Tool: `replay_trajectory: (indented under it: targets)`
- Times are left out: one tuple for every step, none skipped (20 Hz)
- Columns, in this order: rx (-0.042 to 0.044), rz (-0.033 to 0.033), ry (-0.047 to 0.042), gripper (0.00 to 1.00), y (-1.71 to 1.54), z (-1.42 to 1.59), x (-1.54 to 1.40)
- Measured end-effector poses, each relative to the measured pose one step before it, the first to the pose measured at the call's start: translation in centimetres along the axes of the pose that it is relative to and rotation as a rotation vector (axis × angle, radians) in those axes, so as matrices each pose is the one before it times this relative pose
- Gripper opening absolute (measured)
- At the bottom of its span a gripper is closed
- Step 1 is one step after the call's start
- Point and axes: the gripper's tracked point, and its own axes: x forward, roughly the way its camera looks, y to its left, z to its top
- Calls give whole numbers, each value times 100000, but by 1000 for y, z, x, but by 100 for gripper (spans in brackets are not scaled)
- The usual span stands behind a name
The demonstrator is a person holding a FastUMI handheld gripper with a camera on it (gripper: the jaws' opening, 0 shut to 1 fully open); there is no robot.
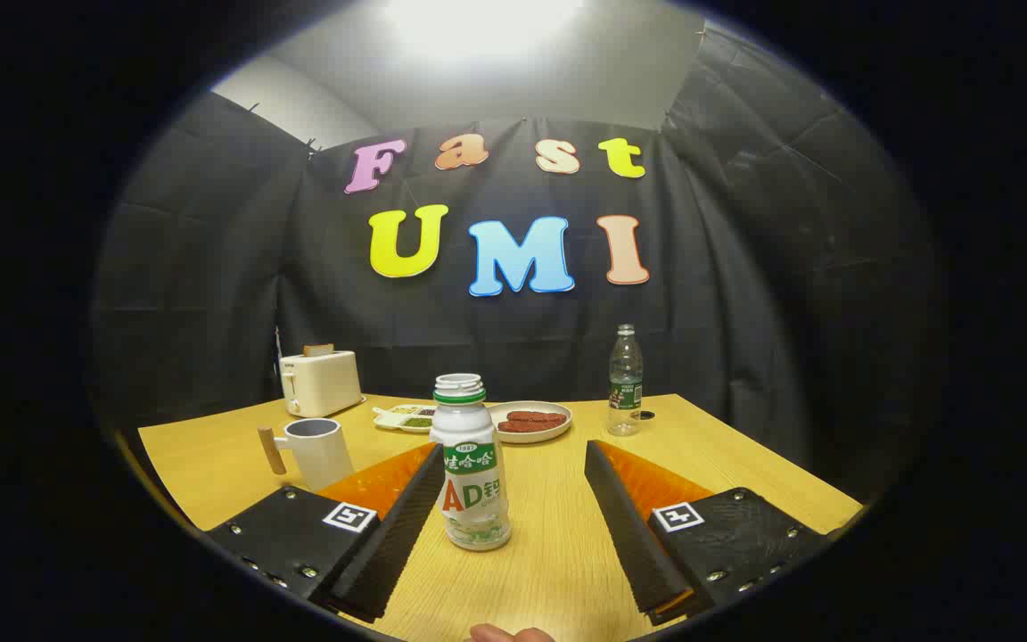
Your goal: Take the bottle from table, then pour the juice into the cup, finally place the bottle on the coaster
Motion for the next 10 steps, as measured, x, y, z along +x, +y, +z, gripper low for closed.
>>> replay_trajectory:
  targets:
    - [-615,-172,30,97,10,-86,43]
    - [-254,179,-31,97,148,10,68]
    - [-139,75,103,97,162,-49,45]
    - [-26,-161,178,97,-7,5,42]
    - [-72,-14,134,97,27,-134,201]
    - [188,-183,269,97,-23,-106,54]
    - [388,37,570,97,78,-220,66]
    - [283,305,493,97,106,-184,83]
    - [-118,39,300,97,66,-72,17]
    - [-182,-166,103,97,-34,-54,56]
